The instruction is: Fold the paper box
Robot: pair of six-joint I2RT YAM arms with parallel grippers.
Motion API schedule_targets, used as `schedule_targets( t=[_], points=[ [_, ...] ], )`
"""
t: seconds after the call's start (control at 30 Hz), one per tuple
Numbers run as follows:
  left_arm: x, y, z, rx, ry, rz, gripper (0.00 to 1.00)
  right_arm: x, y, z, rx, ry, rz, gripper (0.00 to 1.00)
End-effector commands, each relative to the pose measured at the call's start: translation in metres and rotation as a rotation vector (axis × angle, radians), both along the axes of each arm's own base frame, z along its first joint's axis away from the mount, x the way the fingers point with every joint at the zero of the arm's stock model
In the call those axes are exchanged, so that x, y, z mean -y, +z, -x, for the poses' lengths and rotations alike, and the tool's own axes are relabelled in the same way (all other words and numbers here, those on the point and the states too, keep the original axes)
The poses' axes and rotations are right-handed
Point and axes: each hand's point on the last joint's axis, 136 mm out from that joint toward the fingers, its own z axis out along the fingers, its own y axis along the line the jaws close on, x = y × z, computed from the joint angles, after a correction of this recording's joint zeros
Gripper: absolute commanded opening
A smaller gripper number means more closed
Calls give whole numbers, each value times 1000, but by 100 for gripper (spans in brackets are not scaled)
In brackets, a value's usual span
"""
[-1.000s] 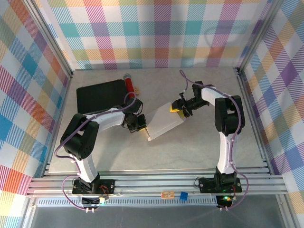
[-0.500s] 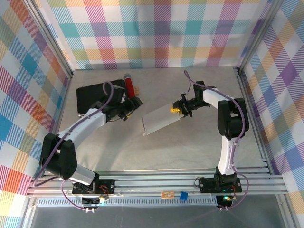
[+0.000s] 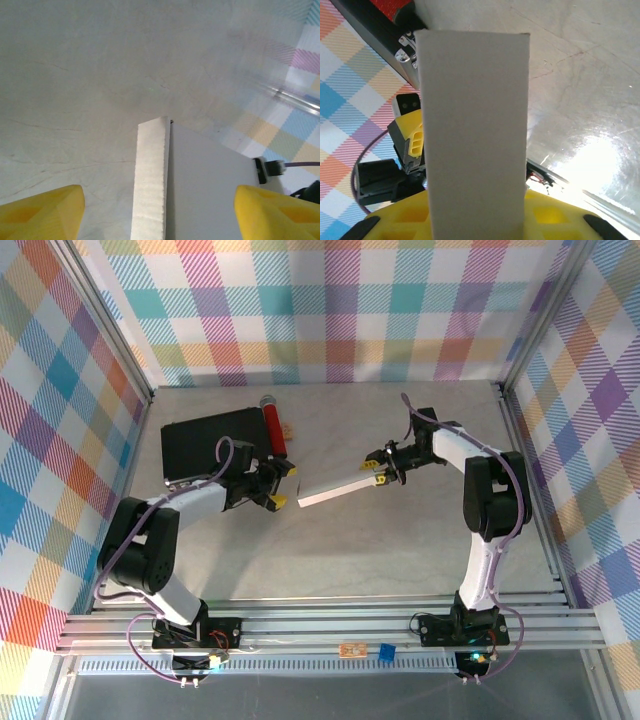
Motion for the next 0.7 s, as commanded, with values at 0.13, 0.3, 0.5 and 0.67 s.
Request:
schedule_targets(
  t=[0.13,0.3,0.5,0.67],
  points=[
    [17,5,-18,-84,165,273,77,0,8,6,-156,-68,-46,29],
    [30,0,-15,-145,192,349,71,1,-4,7,-202,-89,-45,29],
    [50,2,-17,-168,199,409,66,1,-15,7,-254,-110,-54,27],
    [53,0,-16,-184,223,435,59,4,-23,4,-277,-121,-52,26]
  ],
)
